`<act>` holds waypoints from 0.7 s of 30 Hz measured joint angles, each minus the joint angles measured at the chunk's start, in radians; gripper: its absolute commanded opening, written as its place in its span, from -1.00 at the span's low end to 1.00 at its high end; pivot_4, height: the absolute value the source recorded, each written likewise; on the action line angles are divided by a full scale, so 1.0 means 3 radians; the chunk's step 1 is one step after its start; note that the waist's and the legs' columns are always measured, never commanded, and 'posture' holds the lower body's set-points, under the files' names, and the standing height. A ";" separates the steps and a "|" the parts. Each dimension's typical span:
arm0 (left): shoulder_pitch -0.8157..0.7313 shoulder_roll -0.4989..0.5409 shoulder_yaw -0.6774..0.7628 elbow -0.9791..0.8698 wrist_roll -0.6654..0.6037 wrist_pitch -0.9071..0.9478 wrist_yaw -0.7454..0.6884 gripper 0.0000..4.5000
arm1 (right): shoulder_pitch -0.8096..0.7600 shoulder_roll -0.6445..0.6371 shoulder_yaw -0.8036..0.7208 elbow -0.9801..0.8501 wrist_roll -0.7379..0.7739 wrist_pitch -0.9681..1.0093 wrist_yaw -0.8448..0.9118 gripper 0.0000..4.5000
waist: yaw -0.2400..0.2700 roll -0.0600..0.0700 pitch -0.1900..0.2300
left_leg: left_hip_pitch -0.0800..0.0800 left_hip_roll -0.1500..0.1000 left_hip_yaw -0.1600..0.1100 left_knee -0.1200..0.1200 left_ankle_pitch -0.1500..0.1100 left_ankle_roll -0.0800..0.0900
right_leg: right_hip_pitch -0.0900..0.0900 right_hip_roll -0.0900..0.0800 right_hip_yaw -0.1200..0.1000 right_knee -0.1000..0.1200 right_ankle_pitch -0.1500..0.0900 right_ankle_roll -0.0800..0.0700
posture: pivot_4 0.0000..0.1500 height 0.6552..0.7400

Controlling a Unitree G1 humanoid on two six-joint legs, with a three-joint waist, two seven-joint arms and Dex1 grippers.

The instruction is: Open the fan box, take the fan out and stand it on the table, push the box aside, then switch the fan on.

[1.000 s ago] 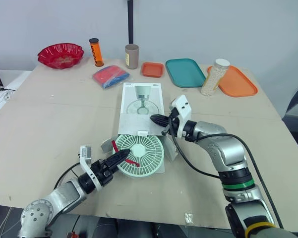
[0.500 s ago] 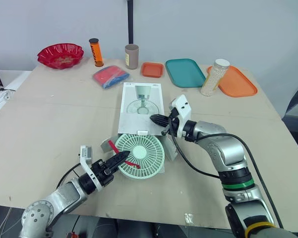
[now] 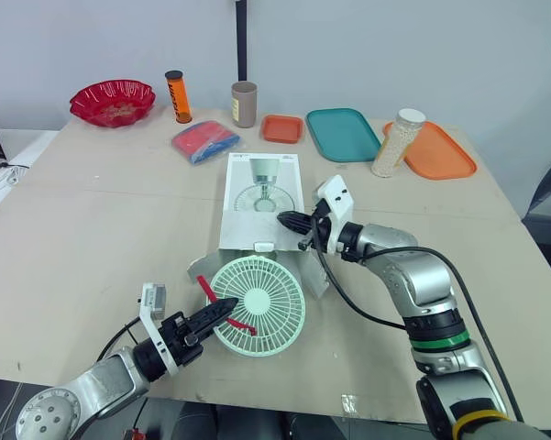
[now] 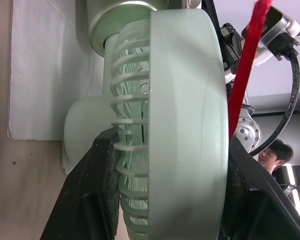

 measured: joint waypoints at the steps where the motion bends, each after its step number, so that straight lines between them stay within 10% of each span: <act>1: 0.0001 0.0008 0.0000 0.0000 0.0000 0.0000 -0.0004 0.13 | 0.0000 0.0004 0.0000 0.0000 0.0000 0.0000 -0.0001 -1.00 | 0.0000 0.0000 0.0000 | 0.0000 0.0000 0.0000 0.0000 0.0000 0.0000 | 0.0000 0.0000 0.0000 0.0000 0.0000 0.0000 | 1.00 0.97; 8: 0.0028 0.0071 -0.0001 0.0009 0.0041 0.0000 -0.0030 0.97 | 0.0000 0.0030 0.0001 0.0003 -0.0001 -0.0002 -0.0005 -1.00 | -0.0001 0.0000 0.0000 | -0.0001 0.0000 0.0001 0.0000 0.0000 0.0000 | -0.0002 0.0000 0.0001 0.0000 0.0000 0.0000 | 1.00 0.97; 21: 0.0373 0.0402 0.0333 -0.0027 0.0634 0.0021 -0.1040 0.97 | -0.0004 0.0032 0.0010 0.0002 0.0002 -0.0001 0.0051 -1.00 | -0.0003 0.0000 0.0002 | -0.0001 0.0000 0.0003 -0.0005 0.0000 0.0000 | -0.0008 -0.0001 0.0001 0.0000 -0.0002 -0.0003 | 1.00 0.97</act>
